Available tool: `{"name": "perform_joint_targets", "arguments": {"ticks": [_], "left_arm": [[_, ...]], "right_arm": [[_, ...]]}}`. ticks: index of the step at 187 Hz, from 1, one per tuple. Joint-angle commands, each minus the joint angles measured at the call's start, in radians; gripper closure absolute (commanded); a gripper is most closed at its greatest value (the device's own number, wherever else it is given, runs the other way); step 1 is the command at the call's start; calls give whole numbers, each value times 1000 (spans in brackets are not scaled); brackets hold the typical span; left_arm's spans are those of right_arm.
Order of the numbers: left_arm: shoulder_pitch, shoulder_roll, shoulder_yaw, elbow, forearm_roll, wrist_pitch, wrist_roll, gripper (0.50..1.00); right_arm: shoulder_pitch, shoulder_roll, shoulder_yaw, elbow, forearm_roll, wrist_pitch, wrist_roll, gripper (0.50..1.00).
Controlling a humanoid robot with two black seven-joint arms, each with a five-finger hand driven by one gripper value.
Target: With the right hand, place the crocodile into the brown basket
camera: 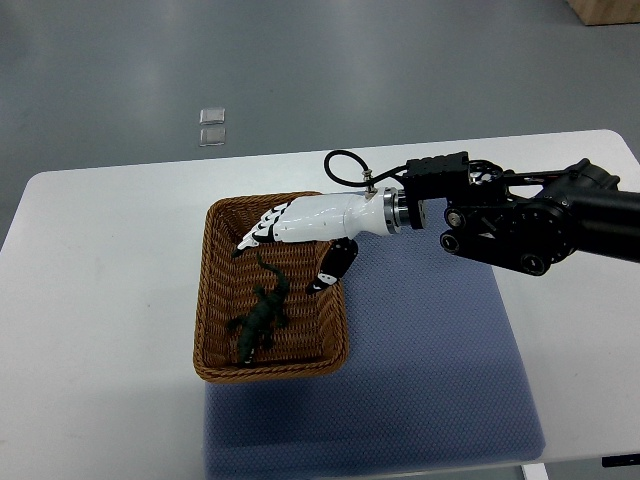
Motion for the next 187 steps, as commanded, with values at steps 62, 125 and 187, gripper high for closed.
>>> {"name": "perform_joint_targets", "arguments": {"ticks": [62,125,187], "left_arm": [[0,0,0,0,0,0,0,500],[0,0,0,0,0,0,0,500],[0,0,0,0,0,0,1,500]], "right_arm": [[-85,-38,190,-101,21,-6,-22,579],[-228,-66,480,-241,377,118,-132,579],[-329,-133,521,-288,1047,109,-230,579]]}}
